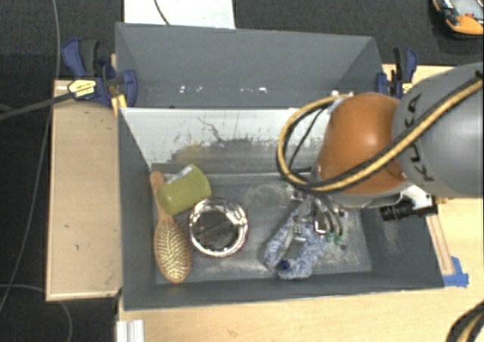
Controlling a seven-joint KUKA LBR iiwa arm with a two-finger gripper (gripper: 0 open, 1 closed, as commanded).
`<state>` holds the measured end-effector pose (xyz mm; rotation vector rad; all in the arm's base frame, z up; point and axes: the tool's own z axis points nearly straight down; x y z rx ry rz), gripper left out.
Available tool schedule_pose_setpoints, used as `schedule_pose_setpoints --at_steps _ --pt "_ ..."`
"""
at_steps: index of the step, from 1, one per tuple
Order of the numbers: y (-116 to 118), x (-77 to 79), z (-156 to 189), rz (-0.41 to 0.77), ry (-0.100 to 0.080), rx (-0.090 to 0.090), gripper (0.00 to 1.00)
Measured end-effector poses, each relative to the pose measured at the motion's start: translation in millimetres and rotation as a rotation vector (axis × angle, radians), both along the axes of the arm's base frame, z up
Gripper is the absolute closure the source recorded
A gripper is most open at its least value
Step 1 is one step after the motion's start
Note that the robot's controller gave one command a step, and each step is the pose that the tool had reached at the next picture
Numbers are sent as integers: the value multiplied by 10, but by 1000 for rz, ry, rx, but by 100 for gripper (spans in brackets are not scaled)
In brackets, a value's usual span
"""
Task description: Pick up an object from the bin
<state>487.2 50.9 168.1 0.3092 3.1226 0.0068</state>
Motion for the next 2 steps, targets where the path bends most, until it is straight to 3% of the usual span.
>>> schedule_pose_setpoints --at_steps 1,2 --pt "-360 8 -194 81 11 -3 0" --pt "-339 3 -174 73 9 -1 0"
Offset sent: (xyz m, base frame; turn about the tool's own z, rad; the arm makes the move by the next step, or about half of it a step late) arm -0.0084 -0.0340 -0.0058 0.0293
